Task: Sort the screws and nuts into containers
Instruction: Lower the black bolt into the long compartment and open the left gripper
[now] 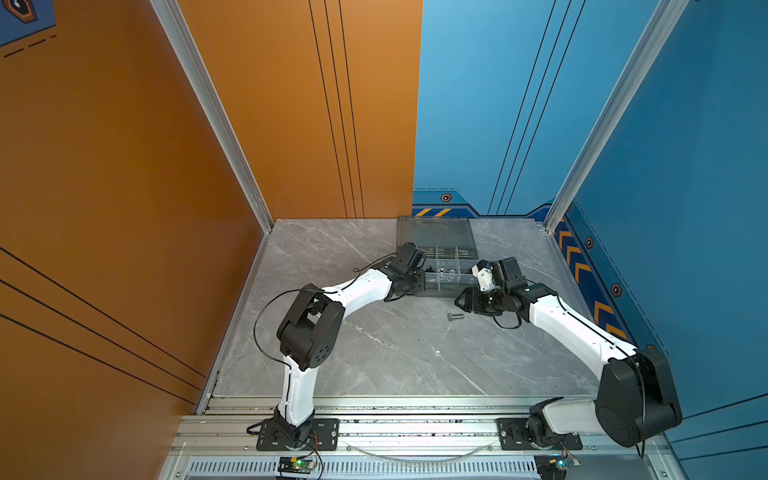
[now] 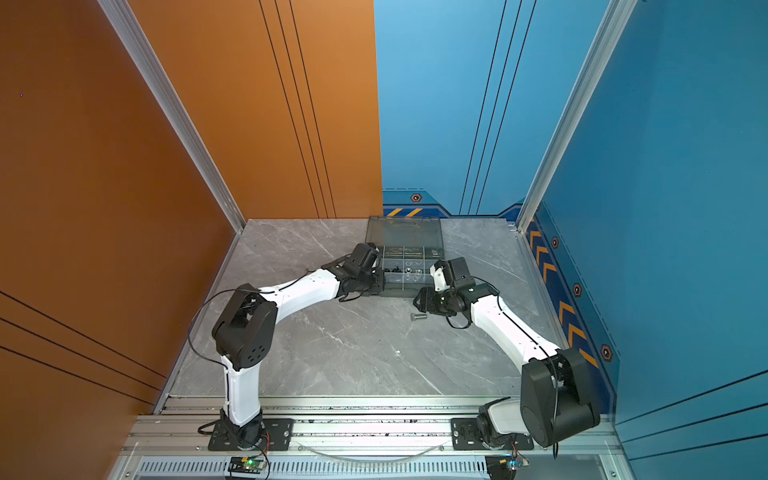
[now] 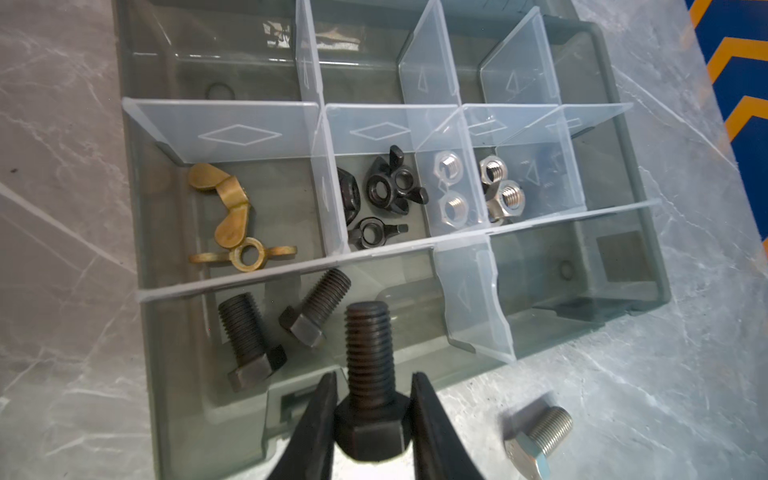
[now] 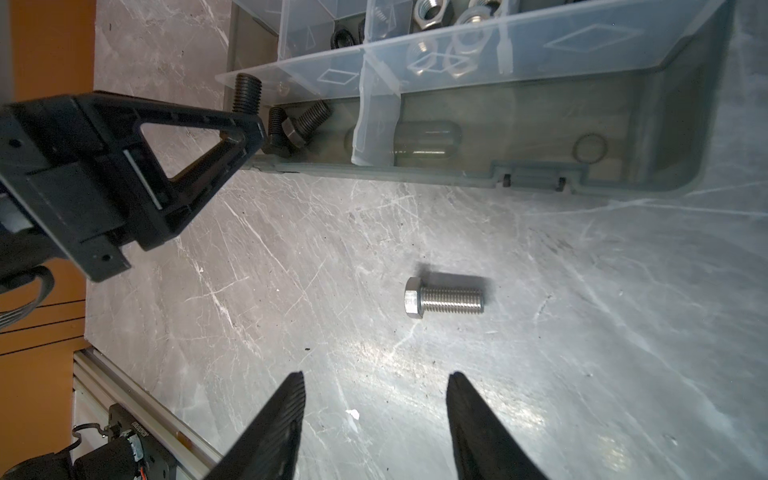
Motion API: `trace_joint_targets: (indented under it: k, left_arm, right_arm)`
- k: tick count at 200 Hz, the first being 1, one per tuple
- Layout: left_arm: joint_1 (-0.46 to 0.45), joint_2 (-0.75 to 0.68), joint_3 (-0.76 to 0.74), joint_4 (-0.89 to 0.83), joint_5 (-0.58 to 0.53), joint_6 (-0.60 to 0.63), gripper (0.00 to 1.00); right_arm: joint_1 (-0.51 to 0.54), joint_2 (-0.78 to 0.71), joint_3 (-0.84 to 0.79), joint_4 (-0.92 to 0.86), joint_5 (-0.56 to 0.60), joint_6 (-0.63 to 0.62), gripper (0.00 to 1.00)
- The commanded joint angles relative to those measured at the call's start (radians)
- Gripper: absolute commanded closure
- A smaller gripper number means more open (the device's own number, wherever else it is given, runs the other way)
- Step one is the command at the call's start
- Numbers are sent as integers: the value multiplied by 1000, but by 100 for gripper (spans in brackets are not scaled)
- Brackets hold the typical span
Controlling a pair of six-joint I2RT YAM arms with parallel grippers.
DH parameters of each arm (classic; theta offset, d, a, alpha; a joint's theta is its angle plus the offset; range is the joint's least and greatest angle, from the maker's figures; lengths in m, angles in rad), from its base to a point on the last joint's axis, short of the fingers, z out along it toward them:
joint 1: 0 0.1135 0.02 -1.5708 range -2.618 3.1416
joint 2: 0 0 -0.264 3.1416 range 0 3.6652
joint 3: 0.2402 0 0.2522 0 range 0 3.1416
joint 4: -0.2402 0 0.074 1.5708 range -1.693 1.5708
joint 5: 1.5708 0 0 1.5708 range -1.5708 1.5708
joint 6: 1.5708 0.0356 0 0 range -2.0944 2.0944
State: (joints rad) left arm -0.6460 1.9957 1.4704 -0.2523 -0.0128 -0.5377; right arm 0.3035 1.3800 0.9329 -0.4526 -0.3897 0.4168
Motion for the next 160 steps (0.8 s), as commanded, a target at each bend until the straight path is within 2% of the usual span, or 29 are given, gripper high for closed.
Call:
trace_joint_targets:
  k: [1,141,160]
  left_arm:
    - [10,19,43,1,13,26,100]
    - [12,54,77,-12,-3,30,100]
    - [13,52,78,-13,1,29,90]
  right_arm:
    - [-9,-27,-14,5,-3,-3,42]
    - [-15,-25,-27,9,-15,-4,42]
    - [-15,-27,-29,9,-14,-5,42]
